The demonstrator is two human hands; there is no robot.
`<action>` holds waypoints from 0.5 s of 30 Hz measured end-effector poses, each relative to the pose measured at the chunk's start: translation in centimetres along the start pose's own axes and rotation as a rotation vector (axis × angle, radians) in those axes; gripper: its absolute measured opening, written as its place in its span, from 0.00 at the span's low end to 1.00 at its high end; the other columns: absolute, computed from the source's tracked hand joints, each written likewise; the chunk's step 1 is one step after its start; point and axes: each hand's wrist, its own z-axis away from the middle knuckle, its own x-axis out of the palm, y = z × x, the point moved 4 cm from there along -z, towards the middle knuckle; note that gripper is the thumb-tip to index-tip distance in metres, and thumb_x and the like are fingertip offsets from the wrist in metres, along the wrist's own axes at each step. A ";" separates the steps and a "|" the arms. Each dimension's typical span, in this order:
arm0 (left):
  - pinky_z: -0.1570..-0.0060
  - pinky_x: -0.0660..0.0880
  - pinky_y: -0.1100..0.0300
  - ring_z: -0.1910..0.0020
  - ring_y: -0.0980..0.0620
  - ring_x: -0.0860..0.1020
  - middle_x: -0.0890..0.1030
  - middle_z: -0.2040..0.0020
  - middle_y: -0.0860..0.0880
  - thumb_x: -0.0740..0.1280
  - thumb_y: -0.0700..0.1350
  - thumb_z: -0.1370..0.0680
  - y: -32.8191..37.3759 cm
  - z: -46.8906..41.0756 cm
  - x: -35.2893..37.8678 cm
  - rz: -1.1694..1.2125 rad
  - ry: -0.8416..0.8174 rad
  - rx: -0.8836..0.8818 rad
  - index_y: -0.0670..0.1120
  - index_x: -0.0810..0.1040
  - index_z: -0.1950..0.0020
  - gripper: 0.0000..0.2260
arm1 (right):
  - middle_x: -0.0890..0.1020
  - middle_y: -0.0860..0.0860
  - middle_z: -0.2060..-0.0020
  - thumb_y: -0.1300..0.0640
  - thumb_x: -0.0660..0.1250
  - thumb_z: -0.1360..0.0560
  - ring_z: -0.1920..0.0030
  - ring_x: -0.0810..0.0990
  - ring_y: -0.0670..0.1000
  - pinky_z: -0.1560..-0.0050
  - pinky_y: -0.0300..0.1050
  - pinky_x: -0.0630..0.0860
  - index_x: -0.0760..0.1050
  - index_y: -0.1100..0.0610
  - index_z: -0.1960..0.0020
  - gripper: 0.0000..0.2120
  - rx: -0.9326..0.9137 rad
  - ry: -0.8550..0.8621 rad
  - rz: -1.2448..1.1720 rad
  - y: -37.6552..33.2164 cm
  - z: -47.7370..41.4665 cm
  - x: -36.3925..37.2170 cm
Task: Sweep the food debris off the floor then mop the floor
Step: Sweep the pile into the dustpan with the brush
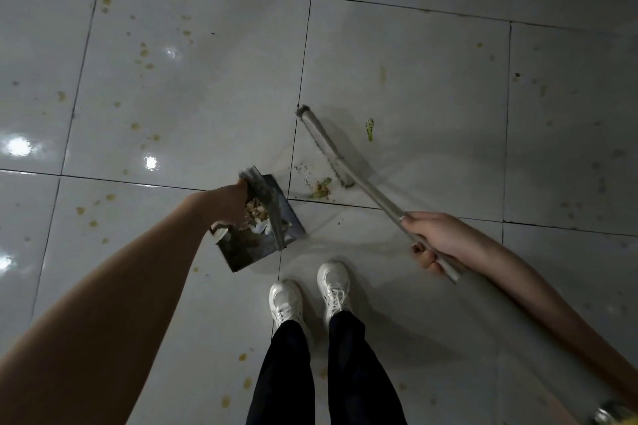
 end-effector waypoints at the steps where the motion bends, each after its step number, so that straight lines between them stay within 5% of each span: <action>1: 0.61 0.75 0.58 0.60 0.49 0.75 0.77 0.55 0.42 0.63 0.38 0.23 0.0 0.0 0.0 0.019 0.006 -0.004 0.38 0.52 0.27 0.29 | 0.66 0.54 0.71 0.55 0.55 0.18 0.88 0.63 0.43 0.84 0.29 0.63 0.71 0.54 0.47 0.07 -0.029 0.039 0.047 -0.2 0.0 -0.8; 4: 0.68 0.69 0.61 0.65 0.51 0.72 0.75 0.60 0.44 0.60 0.37 0.22 0.2 0.1 0.2 0.041 0.018 -0.013 0.36 0.50 0.27 0.28 | 0.68 0.53 0.72 0.55 0.56 0.19 0.87 0.65 0.43 0.84 0.31 0.64 0.72 0.54 0.47 0.07 -0.113 0.153 0.182 -1.3 -0.9 -2.2; 10: 0.60 0.72 0.59 0.57 0.49 0.72 0.73 0.61 0.46 0.59 0.39 0.21 1.0 -0.4 0.8 0.008 0.014 -0.027 0.39 0.57 0.36 0.17 | 0.70 0.55 0.70 0.58 0.55 0.19 0.78 0.68 0.48 0.84 0.32 0.66 0.68 0.59 0.39 0.11 -0.098 0.143 0.302 -2.4 -5.0 0.5; 15: 0.58 0.69 0.61 0.55 0.44 0.76 0.75 0.57 0.42 0.63 0.39 0.22 1.2 -0.1 1.0 0.084 0.037 -0.029 0.34 0.49 0.28 0.29 | 0.69 0.54 0.72 0.58 0.55 0.19 0.82 0.69 0.46 0.82 0.33 0.68 0.67 0.58 0.41 0.08 -0.021 -0.049 0.325 0.2 -4.9 5.6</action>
